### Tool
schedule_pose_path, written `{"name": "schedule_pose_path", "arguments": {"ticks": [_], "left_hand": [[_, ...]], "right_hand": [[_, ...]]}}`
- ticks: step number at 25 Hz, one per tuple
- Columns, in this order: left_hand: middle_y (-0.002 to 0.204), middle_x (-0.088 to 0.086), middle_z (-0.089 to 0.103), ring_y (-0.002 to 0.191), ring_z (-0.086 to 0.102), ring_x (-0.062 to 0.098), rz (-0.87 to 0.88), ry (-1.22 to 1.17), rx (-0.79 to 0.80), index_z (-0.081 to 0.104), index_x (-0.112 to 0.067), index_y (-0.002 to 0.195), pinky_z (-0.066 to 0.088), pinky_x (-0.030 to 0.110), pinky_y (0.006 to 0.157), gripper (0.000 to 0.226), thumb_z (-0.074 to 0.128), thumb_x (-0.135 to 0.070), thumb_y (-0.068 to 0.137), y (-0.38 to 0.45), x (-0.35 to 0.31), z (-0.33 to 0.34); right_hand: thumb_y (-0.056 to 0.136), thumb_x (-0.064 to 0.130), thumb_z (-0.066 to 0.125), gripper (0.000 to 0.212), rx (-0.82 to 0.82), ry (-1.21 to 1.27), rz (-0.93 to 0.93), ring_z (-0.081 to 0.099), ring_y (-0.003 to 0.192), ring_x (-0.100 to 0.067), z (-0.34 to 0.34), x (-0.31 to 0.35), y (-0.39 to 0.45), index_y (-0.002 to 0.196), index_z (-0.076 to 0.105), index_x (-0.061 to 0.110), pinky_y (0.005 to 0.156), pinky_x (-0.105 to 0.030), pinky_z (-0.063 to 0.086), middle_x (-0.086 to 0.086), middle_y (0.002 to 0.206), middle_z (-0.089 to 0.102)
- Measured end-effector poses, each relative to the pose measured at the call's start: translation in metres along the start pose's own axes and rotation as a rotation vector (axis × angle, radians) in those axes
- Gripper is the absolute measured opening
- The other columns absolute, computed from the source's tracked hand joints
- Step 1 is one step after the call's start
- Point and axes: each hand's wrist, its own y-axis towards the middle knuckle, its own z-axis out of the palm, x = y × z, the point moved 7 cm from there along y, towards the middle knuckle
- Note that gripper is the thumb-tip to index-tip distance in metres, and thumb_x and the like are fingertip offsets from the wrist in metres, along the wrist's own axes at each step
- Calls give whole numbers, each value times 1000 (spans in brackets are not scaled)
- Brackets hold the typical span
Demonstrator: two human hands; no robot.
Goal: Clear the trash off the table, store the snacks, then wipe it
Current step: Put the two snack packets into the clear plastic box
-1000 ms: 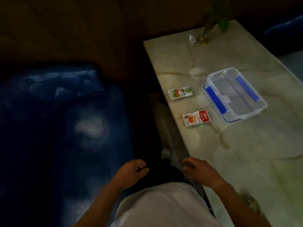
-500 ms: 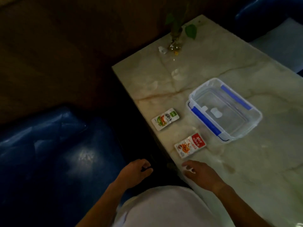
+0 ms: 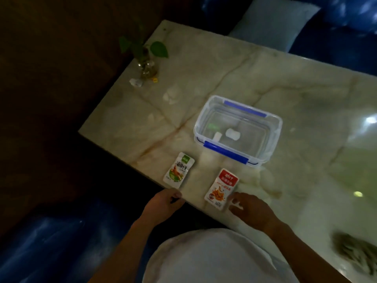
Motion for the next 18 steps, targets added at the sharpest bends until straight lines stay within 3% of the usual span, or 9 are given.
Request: {"name": "schedule_pose_path", "arguments": {"ticks": [5, 10, 14, 18], "left_hand": [[116, -4, 63, 102, 63, 17, 6, 105, -56, 66, -33, 104, 52, 32, 90, 40, 72, -53, 69, 48, -9, -46], [113, 5, 57, 104, 60, 27, 141, 267, -28, 55, -27, 113, 51, 40, 89, 51, 68, -53, 71, 85, -20, -57], [123, 3, 47, 113, 51, 26, 171, 342, -70, 44, -28, 129, 48, 43, 93, 71, 67, -54, 66, 103, -29, -54], [129, 6, 41, 113, 50, 29, 213, 470, -53, 31, -26, 140, 46, 45, 91, 81, 64, -53, 70, 113, -37, -46]], "right_hand": [[90, 49, 55, 43, -201, 84, 212, 62, 104, -11, 1, 6, 2, 130, 51, 35, 83, -28, 52, 7, 122, 64], [81, 53, 66, 59, -462, 265, 490, 63, 104, -19, 9, 25, 2, 130, 47, 29, 80, -35, 52, 1, 119, 61], [78, 49, 71, 76, -509, 332, 652, 58, 111, -27, 19, 35, 10, 140, 34, 25, 83, -42, 52, -5, 125, 53], [76, 43, 74, 79, -529, 377, 758, 56, 112, -28, 26, 35, 16, 141, 31, 26, 84, -45, 53, -6, 125, 51]]}}
